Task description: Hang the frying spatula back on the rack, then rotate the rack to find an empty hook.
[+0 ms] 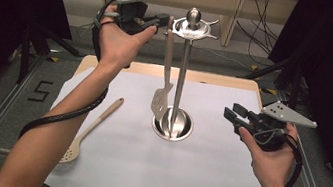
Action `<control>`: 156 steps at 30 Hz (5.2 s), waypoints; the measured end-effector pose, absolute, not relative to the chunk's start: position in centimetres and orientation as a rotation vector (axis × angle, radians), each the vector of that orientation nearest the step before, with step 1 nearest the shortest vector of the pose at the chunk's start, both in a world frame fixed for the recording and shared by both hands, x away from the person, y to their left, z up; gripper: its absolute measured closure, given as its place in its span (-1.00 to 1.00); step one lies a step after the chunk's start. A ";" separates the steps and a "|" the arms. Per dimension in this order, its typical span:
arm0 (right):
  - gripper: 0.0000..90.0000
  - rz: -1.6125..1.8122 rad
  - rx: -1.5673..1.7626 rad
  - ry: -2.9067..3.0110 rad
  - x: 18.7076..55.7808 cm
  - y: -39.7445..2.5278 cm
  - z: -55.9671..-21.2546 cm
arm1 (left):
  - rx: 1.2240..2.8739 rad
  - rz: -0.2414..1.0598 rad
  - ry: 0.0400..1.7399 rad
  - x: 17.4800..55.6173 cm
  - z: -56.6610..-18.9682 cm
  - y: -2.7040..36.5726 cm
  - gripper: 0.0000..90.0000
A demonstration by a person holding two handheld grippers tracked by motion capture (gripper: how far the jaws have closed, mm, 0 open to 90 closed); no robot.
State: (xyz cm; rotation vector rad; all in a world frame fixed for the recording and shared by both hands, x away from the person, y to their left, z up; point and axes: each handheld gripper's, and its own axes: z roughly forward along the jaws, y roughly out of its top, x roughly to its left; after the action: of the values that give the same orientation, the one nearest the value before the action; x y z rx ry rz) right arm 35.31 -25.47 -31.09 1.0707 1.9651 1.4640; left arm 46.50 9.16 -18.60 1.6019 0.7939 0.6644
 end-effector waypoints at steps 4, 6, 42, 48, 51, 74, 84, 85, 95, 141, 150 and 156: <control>0.38 1.457 1.066 1.969 35.4 -25.5 -31.1 | 1.601 0.659 0.797 46.7 -18.6 9.1 0.99; 0.37 1.471 1.087 1.978 35.3 -25.4 -31.1 | 1.598 0.657 0.796 46.6 -18.6 9.2 0.99; 0.33 1.477 1.084 1.951 35.2 -26.3 -30.7 | 1.636 0.647 0.893 41.7 -29.1 18.4 -0.04; 0.33 1.474 1.068 1.961 35.9 -26.5 -30.8 | 1.685 0.649 0.944 42.1 -30.8 19.5 -0.06; 0.34 1.468 1.085 1.965 35.8 -26.5 -31.1 | 1.745 0.647 0.971 42.6 -31.9 20.0 -0.07; 0.41 1.424 1.126 1.949 34.7 -26.6 -30.7 | 2.164 0.465 1.248 45.6 -40.7 23.0 0.01; 0.39 1.413 1.125 1.956 34.9 -26.6 -30.9 | 2.341 0.342 1.317 45.6 -43.5 24.2 0.07; 0.39 1.410 1.095 1.960 35.0 -26.6 -30.9 | 2.360 0.327 1.319 45.5 -43.7 24.2 0.11; 0.38 1.429 1.089 1.957 35.2 -26.7 -31.0 | 2.473 0.214 1.358 45.1 -45.8 24.2 0.22; 0.37 1.430 1.128 1.962 35.0 -26.7 -31.0 | 2.675 0.050 1.536 45.6 -46.0 22.7 0.72; 0.37 1.433 1.123 1.960 35.1 -26.8 -30.9 | 2.481 0.071 1.606 44.1 -46.1 23.3 0.74; 0.37 1.432 1.117 1.967 35.2 -26.7 -31.0 | 2.395 0.109 1.528 42.9 -46.1 24.5 0.74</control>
State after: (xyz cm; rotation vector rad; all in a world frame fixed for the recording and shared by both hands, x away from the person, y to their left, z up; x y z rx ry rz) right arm 35.22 -26.73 -31.03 1.1165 1.9669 1.4319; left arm 42.91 24.54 -46.09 2.3946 1.5283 0.1087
